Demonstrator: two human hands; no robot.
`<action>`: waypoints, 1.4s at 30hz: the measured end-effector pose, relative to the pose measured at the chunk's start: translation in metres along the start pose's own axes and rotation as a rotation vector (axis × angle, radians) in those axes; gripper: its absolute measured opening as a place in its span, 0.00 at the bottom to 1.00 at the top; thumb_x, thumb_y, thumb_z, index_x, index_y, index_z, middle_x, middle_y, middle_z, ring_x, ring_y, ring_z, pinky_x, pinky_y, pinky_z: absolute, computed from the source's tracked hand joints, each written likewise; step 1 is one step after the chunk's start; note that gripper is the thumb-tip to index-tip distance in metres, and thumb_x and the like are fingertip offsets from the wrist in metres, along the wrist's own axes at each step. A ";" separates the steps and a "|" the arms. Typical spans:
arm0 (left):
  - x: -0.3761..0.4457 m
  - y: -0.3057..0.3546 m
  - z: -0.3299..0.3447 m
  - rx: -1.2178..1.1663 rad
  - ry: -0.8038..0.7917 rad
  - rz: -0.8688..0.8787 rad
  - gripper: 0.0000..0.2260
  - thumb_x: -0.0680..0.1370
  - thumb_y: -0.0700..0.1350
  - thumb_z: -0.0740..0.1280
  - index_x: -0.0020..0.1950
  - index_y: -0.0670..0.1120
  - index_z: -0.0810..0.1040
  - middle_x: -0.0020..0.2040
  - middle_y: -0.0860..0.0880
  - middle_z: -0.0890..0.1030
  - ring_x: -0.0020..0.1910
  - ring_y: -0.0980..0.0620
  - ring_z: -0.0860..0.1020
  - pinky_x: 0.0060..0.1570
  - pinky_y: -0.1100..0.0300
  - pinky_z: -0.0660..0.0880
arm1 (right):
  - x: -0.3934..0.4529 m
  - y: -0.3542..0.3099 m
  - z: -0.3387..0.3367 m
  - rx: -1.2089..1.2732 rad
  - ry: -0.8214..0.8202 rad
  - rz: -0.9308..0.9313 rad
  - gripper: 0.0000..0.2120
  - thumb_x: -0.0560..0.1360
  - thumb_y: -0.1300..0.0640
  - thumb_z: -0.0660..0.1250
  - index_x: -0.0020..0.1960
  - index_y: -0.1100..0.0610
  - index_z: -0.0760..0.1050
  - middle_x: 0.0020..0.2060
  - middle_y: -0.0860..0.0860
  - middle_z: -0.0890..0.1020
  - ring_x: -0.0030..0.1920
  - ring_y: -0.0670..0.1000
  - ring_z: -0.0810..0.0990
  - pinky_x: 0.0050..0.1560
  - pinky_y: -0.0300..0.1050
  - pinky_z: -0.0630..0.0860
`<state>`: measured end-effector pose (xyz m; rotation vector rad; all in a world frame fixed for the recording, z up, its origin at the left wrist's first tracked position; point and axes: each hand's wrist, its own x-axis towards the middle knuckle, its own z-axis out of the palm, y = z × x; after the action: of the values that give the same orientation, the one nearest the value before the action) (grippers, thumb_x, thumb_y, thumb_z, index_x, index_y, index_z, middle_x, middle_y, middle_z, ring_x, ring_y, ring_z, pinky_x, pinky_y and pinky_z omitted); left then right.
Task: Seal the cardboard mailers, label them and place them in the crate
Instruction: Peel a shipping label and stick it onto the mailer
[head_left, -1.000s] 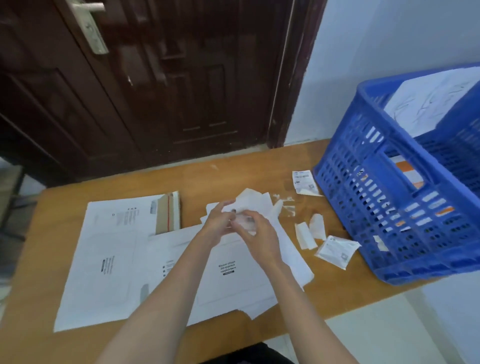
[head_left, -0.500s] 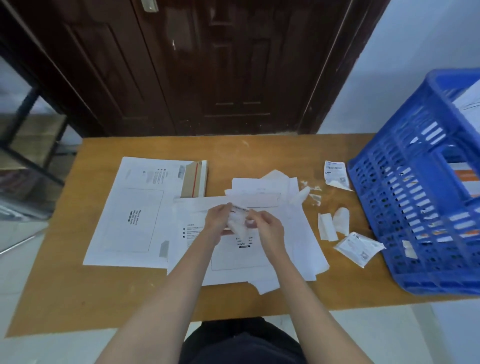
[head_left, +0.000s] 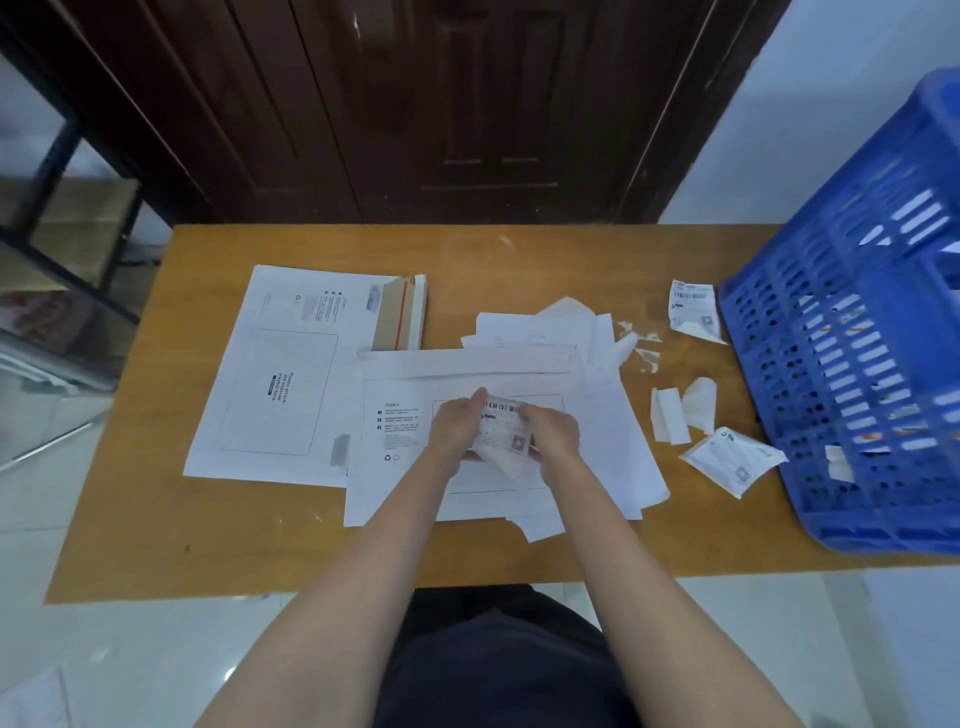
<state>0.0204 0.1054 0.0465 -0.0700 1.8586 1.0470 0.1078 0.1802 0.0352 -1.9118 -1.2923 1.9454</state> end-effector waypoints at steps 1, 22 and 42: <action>0.000 -0.002 0.001 0.009 0.008 0.002 0.17 0.82 0.55 0.57 0.48 0.44 0.77 0.47 0.44 0.81 0.42 0.47 0.80 0.34 0.59 0.77 | 0.000 0.002 0.001 -0.012 0.009 -0.004 0.09 0.73 0.57 0.67 0.36 0.58 0.73 0.35 0.54 0.79 0.37 0.54 0.77 0.41 0.47 0.75; 0.018 -0.016 -0.012 -0.047 -0.038 0.109 0.05 0.73 0.41 0.73 0.48 0.42 0.80 0.47 0.42 0.82 0.40 0.49 0.81 0.38 0.60 0.80 | 0.013 0.010 0.009 -0.463 0.194 -0.297 0.13 0.76 0.47 0.63 0.45 0.57 0.76 0.37 0.47 0.78 0.37 0.47 0.75 0.32 0.38 0.66; 0.040 -0.010 -0.007 0.642 0.194 0.206 0.08 0.75 0.49 0.65 0.37 0.51 0.77 0.35 0.53 0.80 0.37 0.50 0.77 0.29 0.64 0.66 | 0.026 0.006 0.016 -0.669 0.269 -0.274 0.14 0.74 0.43 0.67 0.41 0.54 0.75 0.32 0.45 0.76 0.33 0.47 0.74 0.30 0.39 0.65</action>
<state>-0.0017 0.1090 0.0107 0.4177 2.3353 0.5433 0.0922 0.1849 0.0088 -1.9982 -2.1532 1.1535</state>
